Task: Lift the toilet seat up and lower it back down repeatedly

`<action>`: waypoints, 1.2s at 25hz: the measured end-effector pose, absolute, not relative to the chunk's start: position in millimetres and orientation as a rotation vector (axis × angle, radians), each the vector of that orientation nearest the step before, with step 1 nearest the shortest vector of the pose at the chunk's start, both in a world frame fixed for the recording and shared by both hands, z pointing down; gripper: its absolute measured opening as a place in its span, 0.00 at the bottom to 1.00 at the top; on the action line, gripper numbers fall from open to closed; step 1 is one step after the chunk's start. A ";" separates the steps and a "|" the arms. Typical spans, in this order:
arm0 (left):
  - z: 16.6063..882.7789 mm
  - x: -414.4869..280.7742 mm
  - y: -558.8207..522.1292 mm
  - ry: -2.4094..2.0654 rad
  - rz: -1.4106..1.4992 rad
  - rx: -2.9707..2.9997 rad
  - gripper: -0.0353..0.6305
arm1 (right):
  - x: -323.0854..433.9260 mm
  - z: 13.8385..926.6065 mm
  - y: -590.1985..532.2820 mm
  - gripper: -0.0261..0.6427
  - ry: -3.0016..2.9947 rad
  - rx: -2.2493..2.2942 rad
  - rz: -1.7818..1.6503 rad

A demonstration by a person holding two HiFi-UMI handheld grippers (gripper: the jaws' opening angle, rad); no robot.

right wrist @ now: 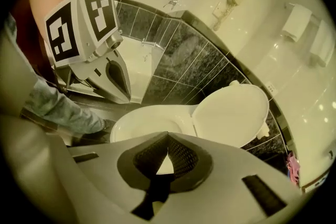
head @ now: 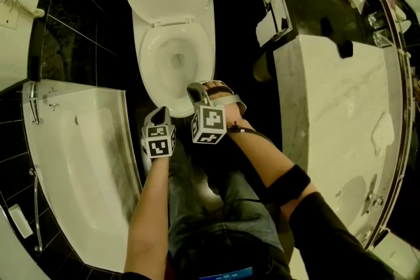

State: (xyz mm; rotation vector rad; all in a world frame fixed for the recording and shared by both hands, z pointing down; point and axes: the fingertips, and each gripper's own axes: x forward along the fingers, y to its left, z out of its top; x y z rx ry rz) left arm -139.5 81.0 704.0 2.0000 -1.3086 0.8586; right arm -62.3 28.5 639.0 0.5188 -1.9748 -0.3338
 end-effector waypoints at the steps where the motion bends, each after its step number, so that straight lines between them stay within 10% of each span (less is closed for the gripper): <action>1: 683.2 -142.4 79.2 -1.329 0.856 2.016 0.04 | -61.8 618.7 29.0 0.07 -1.988 0.540 -0.331; 16: 362.8 -146.6 50.0 -1.525 0.591 2.331 0.04 | -11.0 365.2 20.4 0.07 -2.246 1.022 -0.071; 30: 271.6 -136.9 77.8 -1.544 0.490 2.412 0.03 | 24.3 309.6 54.5 0.07 -2.342 1.228 0.161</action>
